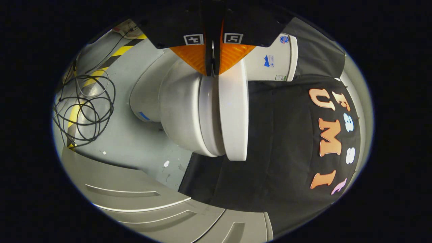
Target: Open the toilet lid.
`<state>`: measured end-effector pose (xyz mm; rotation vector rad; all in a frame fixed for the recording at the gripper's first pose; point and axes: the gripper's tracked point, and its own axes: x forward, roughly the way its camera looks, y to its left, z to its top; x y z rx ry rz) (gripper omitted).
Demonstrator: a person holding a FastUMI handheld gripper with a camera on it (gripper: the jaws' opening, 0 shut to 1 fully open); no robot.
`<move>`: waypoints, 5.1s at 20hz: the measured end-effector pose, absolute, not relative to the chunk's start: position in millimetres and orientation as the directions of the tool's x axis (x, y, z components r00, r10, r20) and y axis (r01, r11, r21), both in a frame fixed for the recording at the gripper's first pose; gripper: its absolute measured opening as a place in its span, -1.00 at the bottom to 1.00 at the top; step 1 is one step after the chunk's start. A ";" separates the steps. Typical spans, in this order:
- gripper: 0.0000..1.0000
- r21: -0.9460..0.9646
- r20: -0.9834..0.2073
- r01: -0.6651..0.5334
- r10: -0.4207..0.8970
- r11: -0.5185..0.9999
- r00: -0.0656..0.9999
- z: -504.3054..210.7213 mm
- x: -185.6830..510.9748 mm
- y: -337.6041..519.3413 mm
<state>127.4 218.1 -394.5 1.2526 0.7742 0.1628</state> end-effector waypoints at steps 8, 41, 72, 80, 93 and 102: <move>-0.84 0.912 -0.405 0.373 0.509 0.170 0.760 -387.2 124.9 220.3; -0.84 0.282 -0.464 -0.019 0.154 0.959 0.872 -178.8 144.5 328.6; -0.84 -0.240 -0.327 -0.218 0.132 0.946 0.936 -94.3 126.0 560.3; -0.83 -0.283 -0.300 -0.253 0.165 0.925 0.940 -101.4 115.8 616.1; -0.78 -0.353 -0.284 -0.236 0.137 0.905 0.949 -105.6 118.2 647.8; 0.22 -0.225 -0.326 -0.321 0.239 0.920 0.915 -99.1 125.2 626.3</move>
